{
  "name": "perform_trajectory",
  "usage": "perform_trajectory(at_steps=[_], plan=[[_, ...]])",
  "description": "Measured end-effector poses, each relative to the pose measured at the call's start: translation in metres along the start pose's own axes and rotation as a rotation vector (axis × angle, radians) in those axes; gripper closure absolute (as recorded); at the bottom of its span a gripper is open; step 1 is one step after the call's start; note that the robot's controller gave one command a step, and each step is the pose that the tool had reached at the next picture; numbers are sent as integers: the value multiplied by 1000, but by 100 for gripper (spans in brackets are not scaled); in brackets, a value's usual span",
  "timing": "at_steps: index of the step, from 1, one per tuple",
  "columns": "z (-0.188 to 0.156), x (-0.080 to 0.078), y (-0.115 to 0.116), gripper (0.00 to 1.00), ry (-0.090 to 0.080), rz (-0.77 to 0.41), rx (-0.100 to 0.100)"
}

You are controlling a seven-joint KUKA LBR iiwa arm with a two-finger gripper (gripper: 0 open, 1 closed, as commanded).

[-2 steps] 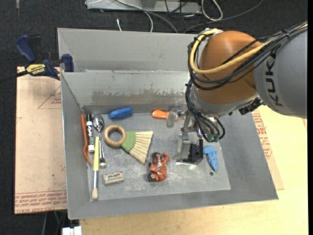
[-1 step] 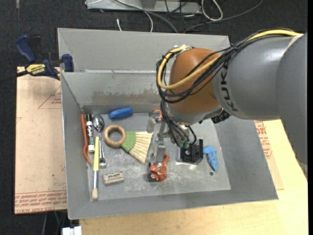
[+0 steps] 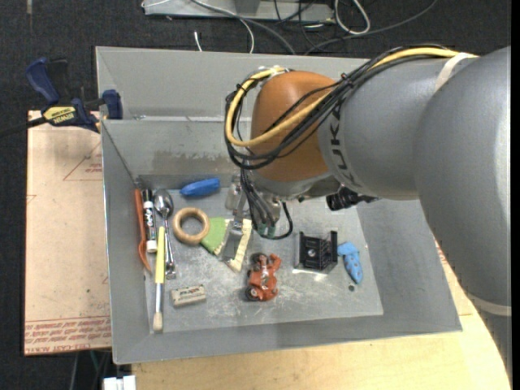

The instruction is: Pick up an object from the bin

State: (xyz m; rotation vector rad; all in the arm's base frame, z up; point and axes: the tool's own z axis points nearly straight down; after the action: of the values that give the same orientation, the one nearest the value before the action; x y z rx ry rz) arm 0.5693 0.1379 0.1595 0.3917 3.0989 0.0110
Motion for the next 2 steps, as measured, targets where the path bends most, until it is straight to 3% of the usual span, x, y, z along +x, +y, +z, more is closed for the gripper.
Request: perform_trajectory(at_steps=[1,2], plan=[[33,3,1,0,18,-73,7],[90,-12,-25,0,7,-2,3]])
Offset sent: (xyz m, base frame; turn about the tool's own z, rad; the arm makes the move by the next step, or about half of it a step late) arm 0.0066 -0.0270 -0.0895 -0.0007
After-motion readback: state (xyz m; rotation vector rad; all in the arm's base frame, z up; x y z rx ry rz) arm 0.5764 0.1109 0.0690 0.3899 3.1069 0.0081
